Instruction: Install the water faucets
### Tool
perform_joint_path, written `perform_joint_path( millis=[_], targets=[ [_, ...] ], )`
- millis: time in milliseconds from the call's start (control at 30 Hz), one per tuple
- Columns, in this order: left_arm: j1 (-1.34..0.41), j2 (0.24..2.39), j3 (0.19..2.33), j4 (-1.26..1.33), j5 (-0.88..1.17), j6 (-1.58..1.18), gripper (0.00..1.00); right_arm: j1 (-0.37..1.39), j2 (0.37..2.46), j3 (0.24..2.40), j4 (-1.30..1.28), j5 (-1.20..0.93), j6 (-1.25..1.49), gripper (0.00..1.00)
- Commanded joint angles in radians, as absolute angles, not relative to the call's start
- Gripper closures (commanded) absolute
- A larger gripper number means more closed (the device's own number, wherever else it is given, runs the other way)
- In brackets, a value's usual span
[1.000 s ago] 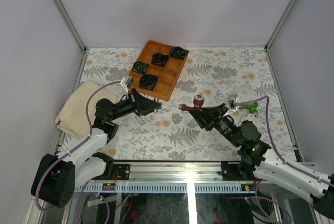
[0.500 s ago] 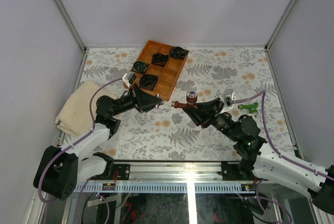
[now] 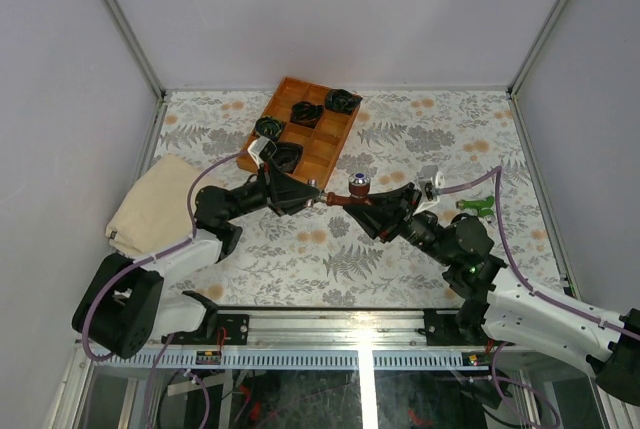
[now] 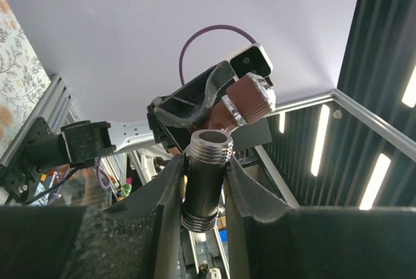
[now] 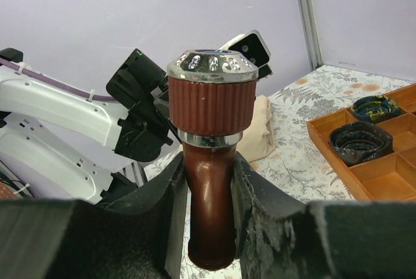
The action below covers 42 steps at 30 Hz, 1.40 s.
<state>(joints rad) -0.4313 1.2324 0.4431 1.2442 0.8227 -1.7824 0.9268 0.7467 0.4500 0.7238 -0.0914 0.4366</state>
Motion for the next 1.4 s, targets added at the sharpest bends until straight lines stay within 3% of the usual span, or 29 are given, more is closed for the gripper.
perform_joint_path(
  millis=[0,600,1367],
  targets=[
    [-0.437,1.239,0.456,1.399,0.800,-1.841,1.00,0.922,0.733,0.490,0.788,-0.068,0.415,1.00],
    [-0.446,1.186,0.499,1.249,0.853,-1.754,1.00,0.922,0.747,0.512,0.771,-0.079,0.428,1.00],
    [-0.467,1.177,0.504,1.243,0.862,-1.750,1.00,0.922,0.738,0.488,0.823,-0.051,0.448,1.00]
  ],
)
